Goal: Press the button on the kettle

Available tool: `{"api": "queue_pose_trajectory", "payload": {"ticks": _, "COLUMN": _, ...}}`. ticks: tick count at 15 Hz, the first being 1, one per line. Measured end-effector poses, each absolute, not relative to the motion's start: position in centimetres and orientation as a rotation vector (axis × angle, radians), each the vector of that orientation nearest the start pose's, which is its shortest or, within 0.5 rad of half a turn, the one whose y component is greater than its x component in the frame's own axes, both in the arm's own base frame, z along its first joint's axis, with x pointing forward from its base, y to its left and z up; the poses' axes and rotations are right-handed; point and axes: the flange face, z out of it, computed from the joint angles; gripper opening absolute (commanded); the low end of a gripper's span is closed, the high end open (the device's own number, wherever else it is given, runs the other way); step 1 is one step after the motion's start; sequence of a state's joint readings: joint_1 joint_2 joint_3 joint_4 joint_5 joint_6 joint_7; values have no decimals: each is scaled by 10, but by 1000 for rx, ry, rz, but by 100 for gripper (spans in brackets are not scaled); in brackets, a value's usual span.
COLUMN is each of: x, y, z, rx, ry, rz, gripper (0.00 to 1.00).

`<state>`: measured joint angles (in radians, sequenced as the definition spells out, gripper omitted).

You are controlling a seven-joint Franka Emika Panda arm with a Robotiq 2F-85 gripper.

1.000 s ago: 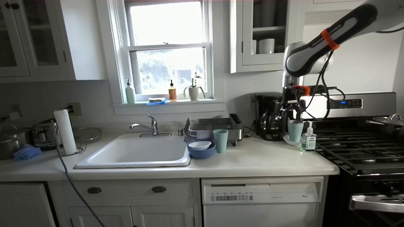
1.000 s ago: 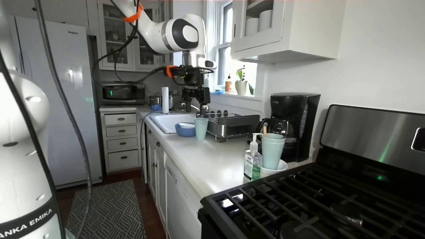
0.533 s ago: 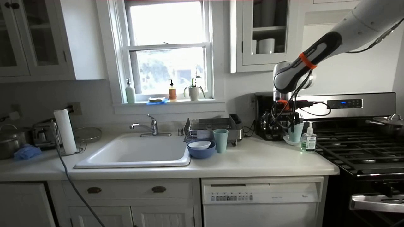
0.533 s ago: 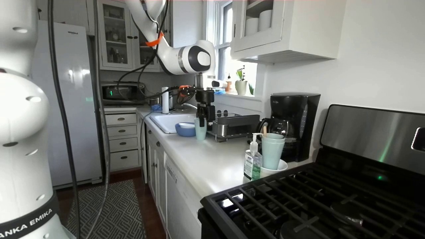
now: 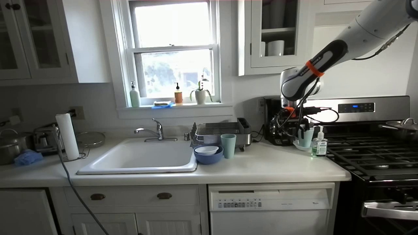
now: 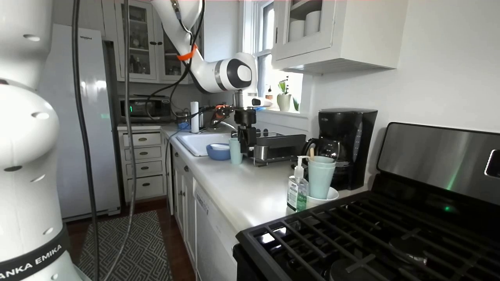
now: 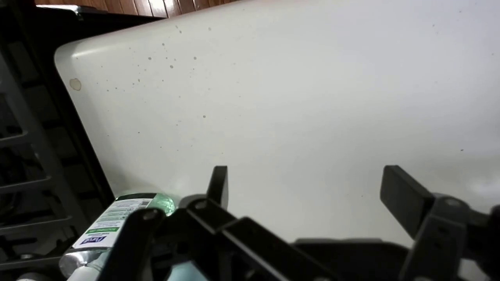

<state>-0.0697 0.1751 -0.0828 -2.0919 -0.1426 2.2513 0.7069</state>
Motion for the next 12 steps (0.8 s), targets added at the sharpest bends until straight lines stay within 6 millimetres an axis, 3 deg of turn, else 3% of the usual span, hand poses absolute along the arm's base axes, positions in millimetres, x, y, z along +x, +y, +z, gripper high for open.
{"api": "queue_pose_trajectory", "payload": {"ticks": 5, "x": 574, "y": -88, "z": 335, "rx": -3058, "ry": 1131, "rz": -64, "gripper": 100}}
{"api": "queue_pose_trajectory", "payload": {"ticks": 6, "x": 580, "y": -90, "z": 332, "rx": -3061, "ry": 1113, "rz": -91, "gripper": 75}}
{"api": "queue_pose_trajectory", "payload": {"ticks": 7, "x": 587, "y": -95, "z": 329, "rx": -3057, "ry": 1111, "rz": -127, "gripper": 73}}
{"api": "queue_pose_trajectory", "payload": {"ticks": 12, "x": 619, "y": -132, "z": 304, "rx": -3014, "ry": 1183, "rz": -285, "gripper": 38}}
